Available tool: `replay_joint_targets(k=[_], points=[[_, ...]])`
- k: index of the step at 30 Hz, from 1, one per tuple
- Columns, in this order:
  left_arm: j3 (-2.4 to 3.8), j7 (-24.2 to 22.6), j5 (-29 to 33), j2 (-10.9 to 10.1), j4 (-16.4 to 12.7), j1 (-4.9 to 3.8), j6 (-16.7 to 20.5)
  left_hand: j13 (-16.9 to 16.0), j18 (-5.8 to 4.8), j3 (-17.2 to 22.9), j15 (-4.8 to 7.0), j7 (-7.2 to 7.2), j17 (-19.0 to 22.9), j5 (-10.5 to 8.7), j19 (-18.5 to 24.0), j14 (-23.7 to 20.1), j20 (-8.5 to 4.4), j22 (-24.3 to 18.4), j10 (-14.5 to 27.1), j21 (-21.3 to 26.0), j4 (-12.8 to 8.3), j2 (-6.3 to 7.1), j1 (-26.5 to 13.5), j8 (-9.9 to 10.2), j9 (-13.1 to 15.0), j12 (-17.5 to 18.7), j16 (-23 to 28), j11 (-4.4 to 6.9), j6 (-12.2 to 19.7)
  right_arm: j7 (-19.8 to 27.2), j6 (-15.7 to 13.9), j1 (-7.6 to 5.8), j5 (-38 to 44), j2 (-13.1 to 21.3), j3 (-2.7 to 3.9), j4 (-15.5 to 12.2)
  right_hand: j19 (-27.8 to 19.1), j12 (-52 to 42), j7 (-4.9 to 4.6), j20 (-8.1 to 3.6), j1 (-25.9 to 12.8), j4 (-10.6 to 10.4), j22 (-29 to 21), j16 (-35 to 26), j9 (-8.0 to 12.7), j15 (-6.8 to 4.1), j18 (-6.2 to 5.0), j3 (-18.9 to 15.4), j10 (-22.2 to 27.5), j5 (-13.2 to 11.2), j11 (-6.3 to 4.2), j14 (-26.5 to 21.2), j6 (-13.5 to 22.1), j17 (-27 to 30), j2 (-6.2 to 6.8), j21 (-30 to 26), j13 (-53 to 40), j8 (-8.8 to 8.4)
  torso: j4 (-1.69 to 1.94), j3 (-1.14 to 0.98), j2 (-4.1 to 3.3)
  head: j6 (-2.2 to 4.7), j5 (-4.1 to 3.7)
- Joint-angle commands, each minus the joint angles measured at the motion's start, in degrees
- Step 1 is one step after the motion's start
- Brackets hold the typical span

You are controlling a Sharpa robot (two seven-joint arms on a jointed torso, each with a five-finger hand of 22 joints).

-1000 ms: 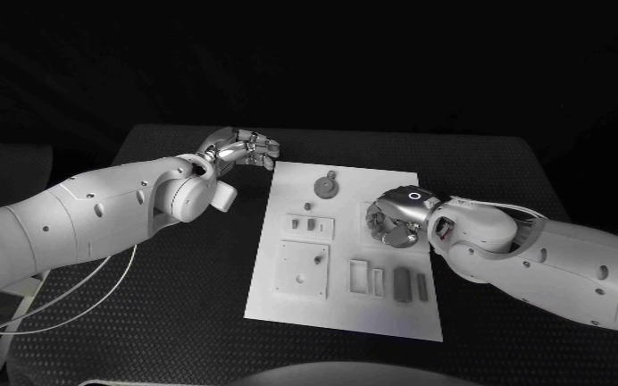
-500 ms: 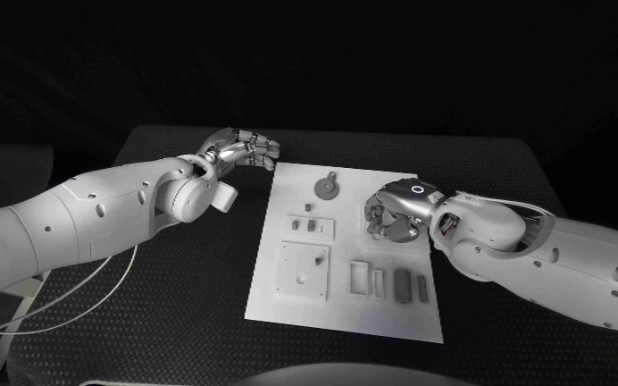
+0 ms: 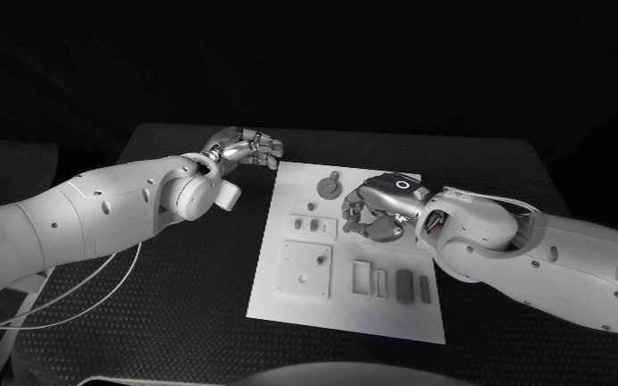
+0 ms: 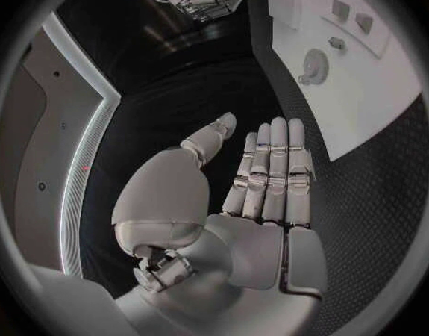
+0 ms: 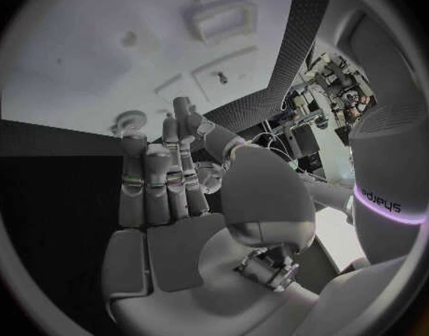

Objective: Assemble the parts on the task board

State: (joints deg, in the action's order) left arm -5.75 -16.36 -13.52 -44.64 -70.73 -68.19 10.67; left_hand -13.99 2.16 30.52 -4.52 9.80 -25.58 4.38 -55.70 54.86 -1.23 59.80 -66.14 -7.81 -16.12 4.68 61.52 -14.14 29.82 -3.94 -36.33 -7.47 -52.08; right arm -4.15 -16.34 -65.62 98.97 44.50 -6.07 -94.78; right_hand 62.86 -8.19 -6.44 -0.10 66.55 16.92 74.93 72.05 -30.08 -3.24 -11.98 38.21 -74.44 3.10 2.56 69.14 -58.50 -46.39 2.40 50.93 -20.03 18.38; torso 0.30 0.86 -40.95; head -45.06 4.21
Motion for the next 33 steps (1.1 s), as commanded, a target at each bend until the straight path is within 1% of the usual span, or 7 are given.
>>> replay_joint_targets(k=[1,8,13,18,22,27,33], points=[[0.04,-0.61,0.34,0.22,-0.08,-0.07,-0.65,0.09,0.44,-0.41,-0.01,-0.01,-0.09,0.05,-0.44,0.23,0.06,-0.01,0.28,0.26,0.02,0.14,-0.36,-0.36,-0.06,-0.12,0.21,-0.06,0.48,2.07,-0.56,0.72,-2.29,-1.36,-0.11,-0.78,0.23,-0.21,-0.06,-0.24,1.45,-0.15,0.24,0.10,-1.14,-0.46,-3.02,0.37,-0.20,0.18,0.04,0.02,-0.33,0.04,-1.11,0.24,-0.06,0.36,-0.17,-0.04,0.04,-0.01,0.28],[0.04,-0.59,0.38,0.52,-0.09,-0.07,-0.66,0.09,0.44,-0.41,-0.01,-0.01,-0.13,0.05,-0.45,0.23,0.06,-0.01,0.28,0.27,0.02,0.14,-0.36,-0.37,-0.07,-0.13,0.25,-0.06,0.48,2.55,-0.54,2.26,-1.91,-4.33,-0.83,-0.88,0.24,-0.17,-0.08,-0.24,1.45,-0.14,0.23,0.08,-1.15,-0.46,-3.02,0.40,-0.16,0.18,0.04,0.02,-0.28,0.04,-1.14,0.22,-0.09,0.34,-0.01,0.02,0.01,0.25,0.18],[0.04,-0.60,0.42,0.62,-0.11,-0.08,-0.61,0.09,0.44,-0.41,-0.01,-0.01,-0.17,0.05,-0.45,0.23,0.06,-0.01,0.27,0.29,0.01,0.14,-0.36,-0.38,-0.08,-0.13,0.29,-0.05,0.48,2.68,0.05,3.47,-1.76,-6.52,-1.59,0.32,0.25,-0.14,-0.09,-0.25,1.47,-0.13,0.23,0.07,-1.17,-0.47,-3.02,0.44,-0.13,0.18,0.04,0.02,-0.25,0.04,-1.17,0.22,-0.12,0.32,0.00,0.03,-0.03,0.18,0.78],[0.05,-0.59,0.43,0.61,-0.12,-0.08,-0.58,0.09,0.44,-0.42,-0.01,-0.01,-0.21,0.05,-0.45,0.23,0.06,0.00,0.26,0.31,0.01,0.15,-0.36,-0.39,-0.08,-0.13,0.32,-0.05,0.48,2.53,0.48,4.73,-1.06,-7.97,-1.89,1.44,0.26,-0.12,-0.10,-0.26,1.48,-0.13,0.23,0.06,-1.18,-0.47,-3.02,0.46,-0.11,0.18,0.04,0.02,-0.21,0.04,-1.22,0.21,-0.15,0.30,0.03,0.01,-0.05,0.22,1.04],[0.05,-0.58,0.44,0.67,-0.09,-0.08,-0.57,0.09,0.44,-0.42,-0.01,-0.01,-0.24,0.05,-0.45,0.24,0.06,0.00,0.26,0.32,0.00,0.16,-0.36,-0.40,-0.09,-0.13,0.34,-0.05,0.47,2.66,0.55,5.62,-0.29,-9.53,-2.41,2.85,0.27,-0.10,-0.11,-0.27,1.49,-0.11,0.23,0.05,-1.19,-0.47,-3.02,0.48,-0.09,0.18,0.04,0.01,-0.18,0.04,-1.24,0.20,-0.17,0.29,-0.04,-0.05,-0.09,0.06,1.37],[0.05,-0.58,0.44,0.75,-0.13,-0.08,-0.65,0.09,0.44,-0.42,-0.01,-0.01,-0.29,0.05,-0.45,0.25,0.06,0.00,0.25,0.33,0.00,0.16,-0.35,-0.41,-0.10,-0.14,0.37,-0.04,0.47,2.66,0.52,6.58,1.31,-11.20,-2.63,4.65,0.27,-0.08,-0.12,-0.28,1.51,-0.10,0.23,0.04,-1.21,-0.48,-3.02,0.50,-0.06,0.18,0.04,0.00,-0.16,0.03,-1.26,0.19,-0.20,0.27,0.01,-0.04,-0.08,0.07,1.39],[0.05,-0.55,0.44,0.71,-0.14,-0.08,-0.69,0.09,0.44,-0.42,-0.01,-0.02,-0.34,0.05,-0.46,0.25,0.06,0.01,0.25,0.35,0.00,0.16,-0.34,-0.42,-0.11,-0.14,0.40,-0.04,0.47,2.47,0.38,7.07,2.63,-12.09,-2.74,5.76,0.27,-0.07,-0.12,-0.29,1.54,-0.08,0.23,0.04,-1.23,-0.48,-3.02,0.52,-0.06,0.18,0.03,0.00,-0.15,0.02,-1.25,0.19,-0.23,0.27,0.01,-0.05,-0.07,-0.05,1.47]])
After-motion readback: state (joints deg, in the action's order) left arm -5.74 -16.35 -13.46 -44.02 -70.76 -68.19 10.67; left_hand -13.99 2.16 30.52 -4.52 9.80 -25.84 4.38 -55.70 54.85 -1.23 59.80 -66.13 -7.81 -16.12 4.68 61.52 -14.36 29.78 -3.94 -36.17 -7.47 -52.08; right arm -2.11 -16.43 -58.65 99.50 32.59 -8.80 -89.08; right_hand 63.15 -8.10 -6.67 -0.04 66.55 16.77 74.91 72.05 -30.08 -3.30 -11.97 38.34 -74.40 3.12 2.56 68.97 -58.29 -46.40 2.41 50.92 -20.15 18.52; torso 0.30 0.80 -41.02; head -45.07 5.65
